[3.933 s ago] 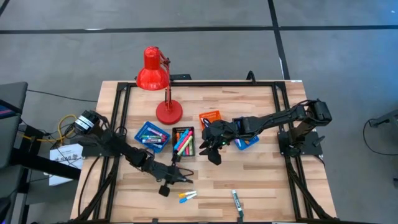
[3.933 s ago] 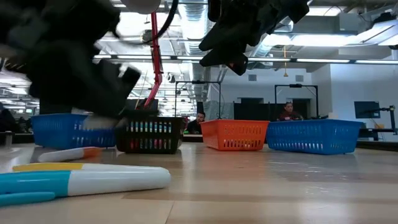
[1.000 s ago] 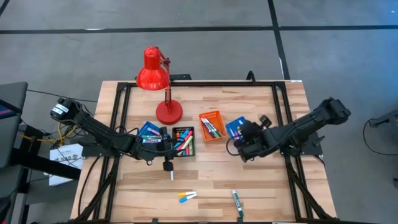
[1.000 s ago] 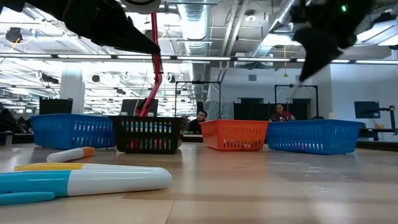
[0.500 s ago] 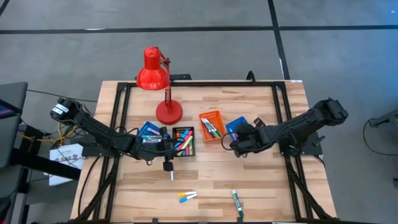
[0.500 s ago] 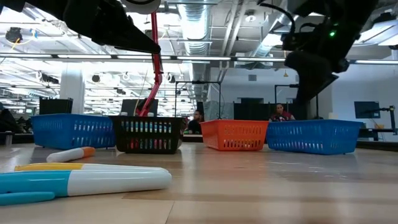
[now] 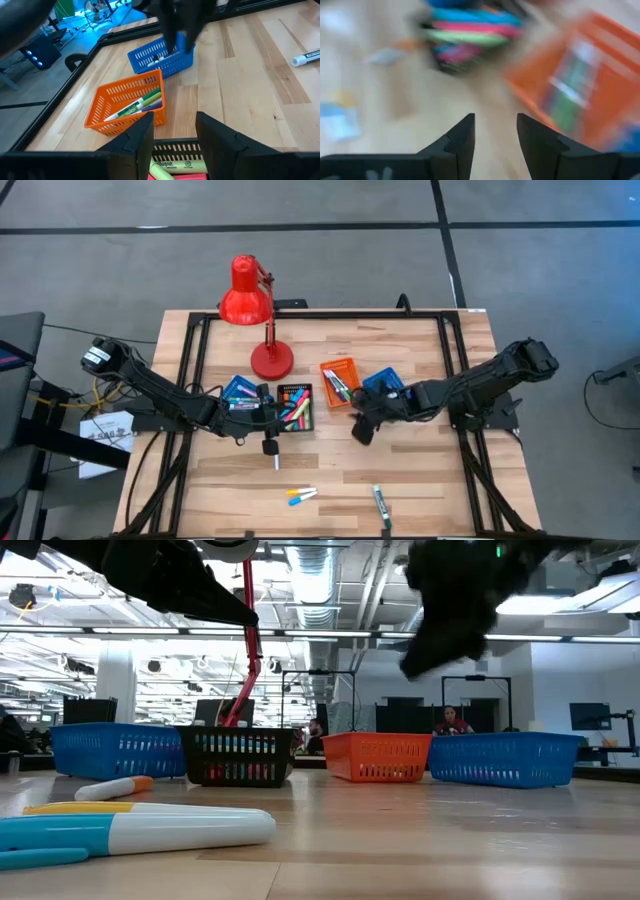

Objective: Pick & Place Markers
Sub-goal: Put the small white and yellow highlighter pen into the right blue basket

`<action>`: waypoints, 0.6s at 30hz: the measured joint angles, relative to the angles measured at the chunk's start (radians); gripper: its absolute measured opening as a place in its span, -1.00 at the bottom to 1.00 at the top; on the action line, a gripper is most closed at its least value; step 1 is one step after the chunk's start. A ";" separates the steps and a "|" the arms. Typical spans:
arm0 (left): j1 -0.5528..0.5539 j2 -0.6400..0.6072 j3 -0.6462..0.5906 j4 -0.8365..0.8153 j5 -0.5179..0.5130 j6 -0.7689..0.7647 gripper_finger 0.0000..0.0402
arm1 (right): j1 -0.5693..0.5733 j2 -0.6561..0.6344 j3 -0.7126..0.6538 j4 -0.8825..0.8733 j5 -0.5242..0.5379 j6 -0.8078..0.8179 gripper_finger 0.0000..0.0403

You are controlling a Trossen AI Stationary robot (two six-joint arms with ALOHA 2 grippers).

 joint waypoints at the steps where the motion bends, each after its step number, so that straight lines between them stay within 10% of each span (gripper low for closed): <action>1: 0.000 0.000 0.000 0.000 0.000 0.000 -0.29 | 0.007 0.003 0.000 0.064 -0.039 -0.049 -0.33; 7: 0.000 0.000 0.000 0.000 0.000 0.000 -0.29 | 0.087 0.125 0.005 0.445 -0.164 -0.338 -0.34; 18: 0.000 0.000 0.001 0.012 0.000 0.000 -0.29 | 0.225 0.553 0.163 0.751 -0.175 -0.354 -0.36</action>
